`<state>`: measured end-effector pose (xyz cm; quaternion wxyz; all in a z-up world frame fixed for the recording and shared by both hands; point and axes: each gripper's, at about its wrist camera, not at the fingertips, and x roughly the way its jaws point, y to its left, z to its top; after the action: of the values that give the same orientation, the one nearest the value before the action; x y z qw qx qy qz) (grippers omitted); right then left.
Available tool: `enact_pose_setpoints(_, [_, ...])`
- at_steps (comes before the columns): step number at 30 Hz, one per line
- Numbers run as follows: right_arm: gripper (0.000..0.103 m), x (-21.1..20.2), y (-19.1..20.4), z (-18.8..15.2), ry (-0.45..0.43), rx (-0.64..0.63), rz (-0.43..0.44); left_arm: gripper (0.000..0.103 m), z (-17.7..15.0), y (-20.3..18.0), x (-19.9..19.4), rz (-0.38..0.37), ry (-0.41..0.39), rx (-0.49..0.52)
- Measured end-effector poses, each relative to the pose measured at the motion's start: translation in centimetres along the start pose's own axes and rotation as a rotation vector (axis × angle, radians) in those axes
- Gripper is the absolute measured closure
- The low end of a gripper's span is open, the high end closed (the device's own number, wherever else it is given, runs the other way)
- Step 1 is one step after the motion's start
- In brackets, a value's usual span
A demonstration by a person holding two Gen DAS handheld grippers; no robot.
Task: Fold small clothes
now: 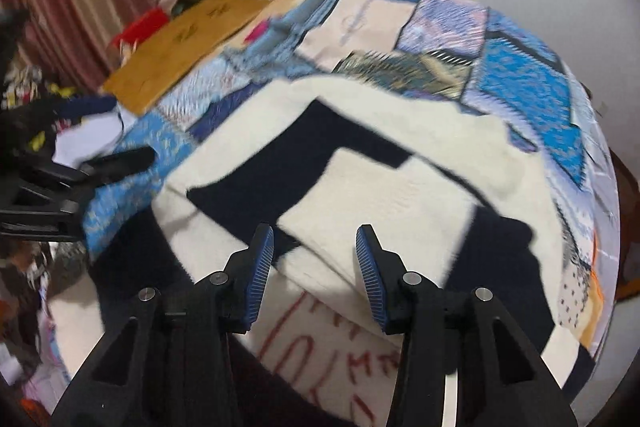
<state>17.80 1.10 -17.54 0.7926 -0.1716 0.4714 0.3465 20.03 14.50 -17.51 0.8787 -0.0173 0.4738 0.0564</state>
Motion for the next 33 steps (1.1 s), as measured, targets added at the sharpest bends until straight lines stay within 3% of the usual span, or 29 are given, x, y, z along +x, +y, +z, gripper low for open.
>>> enact_pose_setpoints(4, [0.064,3.0,1.1,0.0,0.079,-0.052,-0.017,0.011,-0.7,0.8,0.3,-0.01,0.01,-0.014])
enact_pose_setpoints(7, [0.058,3.7,1.3,0.2,0.081,-0.068,-0.036,0.011,-1.1,1.3,0.9,-0.011,0.02,-0.019])
enact_pose_setpoints(11, [0.059,4.1,0.9,0.6,0.079,-0.046,-0.037,0.011,-1.4,1.7,1.5,-0.024,0.041,-0.036])
enact_pose_setpoints(13, [0.065,4.1,0.9,0.6,0.075,-0.045,-0.047,0.011,-1.5,1.7,1.6,-0.021,0.043,-0.035])
enact_pose_setpoints(14, [0.073,4.1,0.9,0.6,0.072,-0.046,-0.062,0.011,-1.5,1.7,1.6,-0.021,0.042,-0.035])
enact_pose_setpoints(16, [0.077,3.8,0.6,0.5,0.063,-0.036,-0.055,0.011,-1.5,1.6,1.5,-0.025,0.04,-0.037])
enact_pose_setpoints(18, [0.094,3.3,0.3,0.4,0.049,-0.02,-0.053,0.011,-1.4,1.5,1.2,-0.025,0.039,-0.036])
enact_pose_setpoints(19, [0.095,3.0,0.2,0.4,0.043,-0.015,-0.061,0.011,-1.4,1.3,1.1,-0.024,0.037,-0.035])
enact_pose_setpoints(33, [0.096,-8.1,-5.0,-1.3,-0.253,0.129,-0.106,0.011,-0.4,-2.1,0.1,-0.012,0.023,0.018])
